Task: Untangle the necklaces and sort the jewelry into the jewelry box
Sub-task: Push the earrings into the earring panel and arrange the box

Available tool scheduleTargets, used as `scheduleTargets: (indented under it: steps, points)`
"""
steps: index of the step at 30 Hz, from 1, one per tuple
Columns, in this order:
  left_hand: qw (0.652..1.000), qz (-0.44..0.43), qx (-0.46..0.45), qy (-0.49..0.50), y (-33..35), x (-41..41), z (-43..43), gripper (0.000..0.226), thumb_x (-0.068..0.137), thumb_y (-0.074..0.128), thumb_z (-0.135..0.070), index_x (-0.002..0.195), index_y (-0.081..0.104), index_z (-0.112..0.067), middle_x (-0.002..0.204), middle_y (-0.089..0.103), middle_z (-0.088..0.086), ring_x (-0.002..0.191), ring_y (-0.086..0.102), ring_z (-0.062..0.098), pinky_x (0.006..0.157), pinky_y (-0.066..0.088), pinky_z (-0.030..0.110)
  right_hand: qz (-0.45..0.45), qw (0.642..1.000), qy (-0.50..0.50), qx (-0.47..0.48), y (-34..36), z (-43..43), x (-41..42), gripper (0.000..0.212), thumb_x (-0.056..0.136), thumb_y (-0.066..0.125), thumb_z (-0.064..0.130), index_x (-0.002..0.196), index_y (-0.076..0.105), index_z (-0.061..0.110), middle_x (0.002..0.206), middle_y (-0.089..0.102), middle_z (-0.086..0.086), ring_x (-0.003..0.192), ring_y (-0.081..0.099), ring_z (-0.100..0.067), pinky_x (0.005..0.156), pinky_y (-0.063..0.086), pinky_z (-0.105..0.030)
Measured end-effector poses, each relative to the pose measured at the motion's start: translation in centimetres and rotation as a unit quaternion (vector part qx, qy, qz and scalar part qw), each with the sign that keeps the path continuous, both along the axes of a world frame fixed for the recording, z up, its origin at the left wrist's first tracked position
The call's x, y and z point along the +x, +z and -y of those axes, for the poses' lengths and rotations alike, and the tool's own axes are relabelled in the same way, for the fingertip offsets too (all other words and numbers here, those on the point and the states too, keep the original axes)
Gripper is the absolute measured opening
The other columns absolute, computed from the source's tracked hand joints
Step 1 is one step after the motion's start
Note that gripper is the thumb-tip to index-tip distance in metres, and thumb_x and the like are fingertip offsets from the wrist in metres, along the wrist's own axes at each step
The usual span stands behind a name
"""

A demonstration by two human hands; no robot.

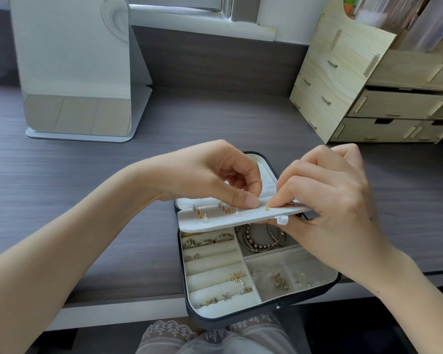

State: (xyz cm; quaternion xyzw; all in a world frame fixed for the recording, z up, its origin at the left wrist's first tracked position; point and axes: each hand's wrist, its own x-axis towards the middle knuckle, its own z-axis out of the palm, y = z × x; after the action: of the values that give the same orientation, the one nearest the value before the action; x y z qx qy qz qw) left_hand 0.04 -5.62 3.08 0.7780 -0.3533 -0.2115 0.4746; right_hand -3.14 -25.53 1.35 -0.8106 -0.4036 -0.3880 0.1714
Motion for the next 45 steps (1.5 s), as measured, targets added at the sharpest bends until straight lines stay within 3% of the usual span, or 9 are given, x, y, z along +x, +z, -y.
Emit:
scheduleTargets:
  steps: [11,14,17,21,26,30,33,39,45]
  points:
    - [0.997,0.074,0.035,0.007,0.8,-0.2,-0.5,0.017,0.085,0.062,-0.032,0.086,0.073,-0.019,0.09,0.065,0.0,0.088,0.055,0.026,0.084,0.04,0.049,-0.003,1.0,0.002,0.0,0.0,0.0,-0.2,0.024,0.08,0.066,0.021,0.058,0.064,0.013,0.068,0.064,0.006,0.064,0.054,-0.023,0.068,0.03,-0.039]
    - [0.992,0.088,0.089,0.026,1.2,-0.1,-1.5,0.025,0.089,0.053,-0.045,0.098,0.071,-0.031,0.097,0.065,-0.01,0.093,0.057,0.019,0.083,0.044,0.038,-0.003,1.0,-0.002,0.002,0.0,0.0,-0.2,0.023,0.078,0.072,0.024,0.059,0.064,0.014,0.068,0.063,0.007,0.066,0.054,-0.022,0.069,0.03,-0.038]
    - [0.974,0.091,0.052,0.202,0.2,-0.1,-3.0,0.023,0.088,0.055,-0.042,0.096,0.071,-0.027,0.09,0.067,-0.012,0.091,0.061,0.007,0.079,0.046,0.022,0.002,1.0,-0.009,0.002,0.0,0.0,-0.1,0.02,0.071,0.079,0.02,0.059,0.064,0.014,0.067,0.063,0.006,0.066,0.054,-0.023,0.069,0.03,-0.038]
    - [0.859,0.148,0.162,0.464,-2.1,-0.3,-5.6,0.023,0.092,0.052,-0.036,0.093,0.065,-0.017,0.082,0.064,-0.006,0.081,0.062,0.018,0.069,0.05,0.03,0.006,1.0,-0.013,0.006,0.0,0.0,-0.1,0.021,0.071,0.078,0.025,0.059,0.064,0.015,0.067,0.063,0.007,0.066,0.054,-0.022,0.07,0.028,-0.035]
    - [0.886,-0.036,0.153,0.437,-2.7,-1.0,-5.6,0.038,0.093,0.05,-0.041,0.081,0.065,-0.008,0.07,0.069,0.003,0.055,0.064,0.017,0.053,0.051,0.023,0.012,1.0,-0.015,0.012,0.0,0.1,-0.1,0.022,0.072,0.078,0.028,0.058,0.065,0.017,0.066,0.062,0.009,0.065,0.054,-0.02,0.071,0.028,-0.034]
    - [0.874,-0.063,0.106,0.47,-3.0,-0.7,-4.8,0.026,0.09,0.06,-0.03,0.077,0.064,-0.008,0.062,0.064,0.002,0.046,0.057,0.01,0.042,0.043,0.016,0.02,0.999,-0.01,0.024,-0.5,0.2,-0.2,0.022,0.074,0.076,0.025,0.058,0.065,0.016,0.066,0.062,0.008,0.065,0.054,-0.021,0.068,0.031,-0.037]
    - [0.861,-0.056,0.109,0.494,-3.1,-0.4,-4.1,0.007,0.086,0.06,-0.015,0.09,0.062,-0.008,0.067,0.067,0.006,0.043,0.058,0.009,0.042,0.045,0.016,0.034,0.999,-0.005,0.029,-0.7,0.3,-0.2,0.026,0.079,0.073,0.026,0.058,0.064,0.015,0.065,0.062,0.007,0.064,0.055,-0.021,0.067,0.031,-0.038]
    - [0.844,0.05,0.143,0.514,-2.3,-0.3,-2.3,0.016,0.081,0.055,-0.012,0.089,0.06,0.001,0.072,0.07,0.012,0.045,0.064,0.012,0.065,0.055,0.035,0.055,0.998,-0.009,0.04,-0.5,1.2,-0.5,0.033,0.084,0.067,0.033,0.057,0.064,0.015,0.065,0.062,0.007,0.066,0.053,-0.018,0.07,0.029,-0.034]
    - [0.86,0.095,0.16,0.475,-1.3,2.2,1.1,0.022,0.084,0.055,-0.012,0.089,0.065,0.006,0.078,0.069,0.015,0.047,0.058,0.003,0.049,0.044,0.021,0.06,0.997,-0.044,0.014,1.1,3.0,1.1,0.042,0.08,0.064,0.048,0.057,0.061,0.012,0.066,0.063,0.006,0.065,0.056,-0.023,0.069,0.03,-0.037]
